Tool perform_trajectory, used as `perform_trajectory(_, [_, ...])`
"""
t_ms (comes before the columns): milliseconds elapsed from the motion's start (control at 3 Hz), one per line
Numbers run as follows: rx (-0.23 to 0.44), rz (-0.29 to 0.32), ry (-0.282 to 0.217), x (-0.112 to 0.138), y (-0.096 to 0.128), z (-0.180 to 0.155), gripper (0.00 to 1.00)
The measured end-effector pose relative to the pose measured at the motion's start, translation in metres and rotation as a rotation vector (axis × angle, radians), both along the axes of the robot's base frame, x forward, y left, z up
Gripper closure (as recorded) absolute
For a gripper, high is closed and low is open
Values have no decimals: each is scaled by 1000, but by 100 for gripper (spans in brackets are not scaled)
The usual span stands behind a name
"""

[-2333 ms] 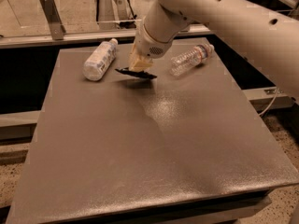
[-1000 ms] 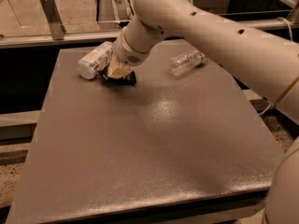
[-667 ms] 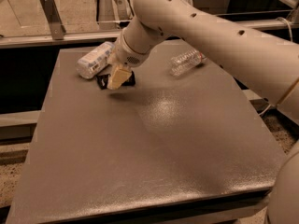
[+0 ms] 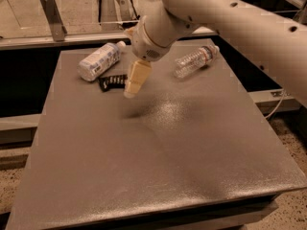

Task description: Move rxbar chocolate near blue plastic bottle

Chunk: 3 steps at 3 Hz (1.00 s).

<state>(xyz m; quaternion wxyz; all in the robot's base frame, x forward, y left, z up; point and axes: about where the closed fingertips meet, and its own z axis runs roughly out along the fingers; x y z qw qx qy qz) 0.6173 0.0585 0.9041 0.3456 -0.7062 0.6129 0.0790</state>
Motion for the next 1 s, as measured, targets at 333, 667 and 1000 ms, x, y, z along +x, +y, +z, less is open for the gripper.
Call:
perform_trajectory(333, [59,-29,-48,-16,-57,32,0])
perform_trajectory(667, [142,-91,-85,-42,-143,59,0])
perform_trajectory(1000, [135,-91,-81,-41,-138,57,0])
